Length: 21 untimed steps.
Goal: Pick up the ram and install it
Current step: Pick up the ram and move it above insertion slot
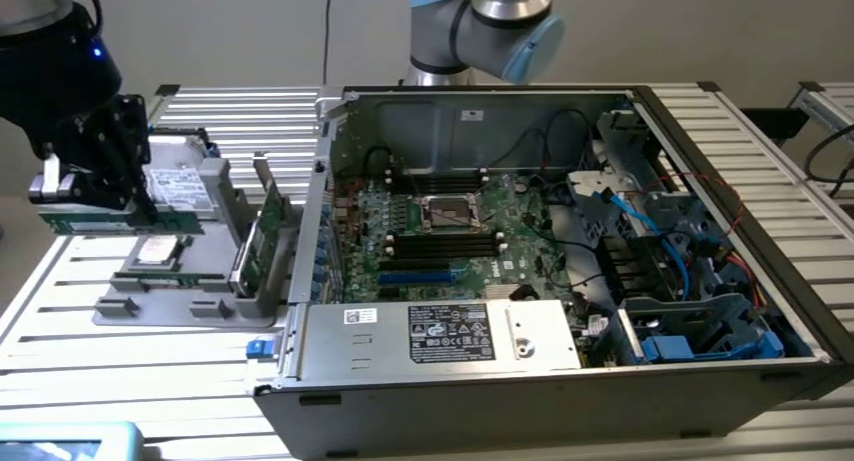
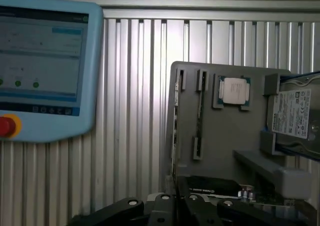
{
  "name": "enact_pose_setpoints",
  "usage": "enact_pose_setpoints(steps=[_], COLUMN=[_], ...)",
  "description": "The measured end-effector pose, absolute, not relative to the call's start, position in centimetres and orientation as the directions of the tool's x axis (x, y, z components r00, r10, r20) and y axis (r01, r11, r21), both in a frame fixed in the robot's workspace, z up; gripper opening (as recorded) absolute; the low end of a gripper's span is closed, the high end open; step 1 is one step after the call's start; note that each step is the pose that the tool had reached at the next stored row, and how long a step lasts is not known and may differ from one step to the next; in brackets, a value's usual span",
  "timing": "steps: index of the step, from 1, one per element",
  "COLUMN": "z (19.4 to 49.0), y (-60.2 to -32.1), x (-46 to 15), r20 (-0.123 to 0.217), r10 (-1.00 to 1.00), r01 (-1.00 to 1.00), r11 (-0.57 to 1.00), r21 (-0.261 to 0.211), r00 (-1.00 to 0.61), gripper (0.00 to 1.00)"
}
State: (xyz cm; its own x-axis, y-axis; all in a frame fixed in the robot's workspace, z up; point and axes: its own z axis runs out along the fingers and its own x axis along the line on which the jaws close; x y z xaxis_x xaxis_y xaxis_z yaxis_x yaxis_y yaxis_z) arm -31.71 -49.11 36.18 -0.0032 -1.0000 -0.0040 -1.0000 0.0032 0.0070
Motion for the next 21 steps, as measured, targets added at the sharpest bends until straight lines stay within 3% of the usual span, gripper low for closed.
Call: enact_pose_setpoints(steps=[21], z=[39.8], y=[-49.5], x=[-23.3], r20=[-0.004], r10=[-1.0], r01=[-1.0], r11=[0.003], r21=[0.007], r00=[-0.003], gripper=[0.13])
